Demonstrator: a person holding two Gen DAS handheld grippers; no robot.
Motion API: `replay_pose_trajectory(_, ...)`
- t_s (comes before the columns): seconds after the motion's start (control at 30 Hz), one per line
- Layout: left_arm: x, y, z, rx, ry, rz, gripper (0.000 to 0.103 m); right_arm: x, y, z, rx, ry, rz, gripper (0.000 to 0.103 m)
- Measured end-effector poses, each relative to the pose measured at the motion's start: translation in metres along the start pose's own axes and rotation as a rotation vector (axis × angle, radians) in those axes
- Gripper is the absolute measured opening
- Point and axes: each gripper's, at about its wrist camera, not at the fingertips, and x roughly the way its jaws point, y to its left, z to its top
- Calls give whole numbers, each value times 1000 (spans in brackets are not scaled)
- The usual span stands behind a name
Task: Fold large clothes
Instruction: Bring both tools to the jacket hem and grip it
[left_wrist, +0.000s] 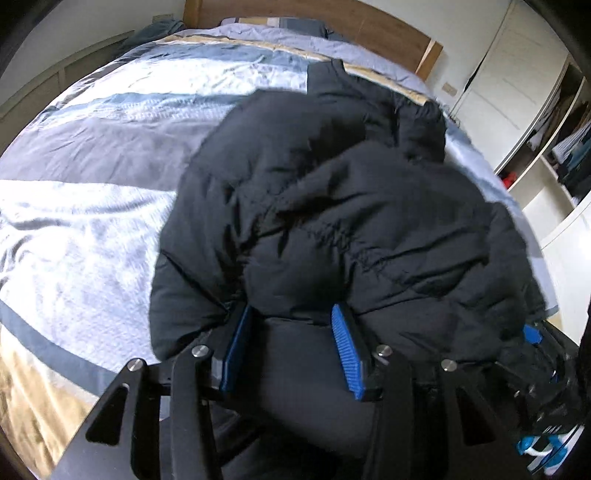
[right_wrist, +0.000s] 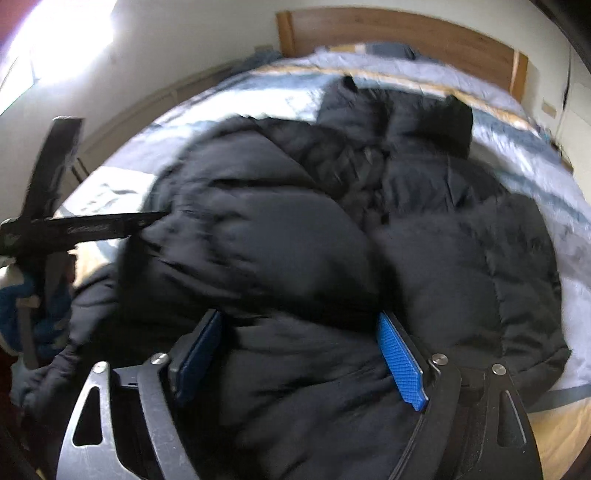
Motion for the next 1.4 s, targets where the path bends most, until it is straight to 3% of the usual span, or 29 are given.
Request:
replay_pose_trajectory(0.07,7,-4,-1,11,7,23,45,10,-12,-4,22,-2,40,85)
replay_pose_trajectory(0.27,-4,-11,1,16,4,63,46,5,-11,-1,7,6,38,84)
replay_pose_trajectory(0.5,-49,-29,-11,48,-68,85,46,-51,-10,-2,-9,-75,60,81)
replay_pose_trajectory(0.67,-64,-48,-27,72,-85,38,46,-84,2,-6,-54,-133,101,81)
replay_pose_trajectory(0.83,-48,-72,-51,146,-55,61,46,-62,1,-22,-44,-73,126,78)
replay_pose_trajectory(1.1,-30,-77,-60,144,-60,89,46,-26,-9,-32,-14,-20,89,77)
replay_pose_trajectory(1.4,-52,-87,-64,173,-110,119,49,-47,-10,-33,-18,-38,44,77)
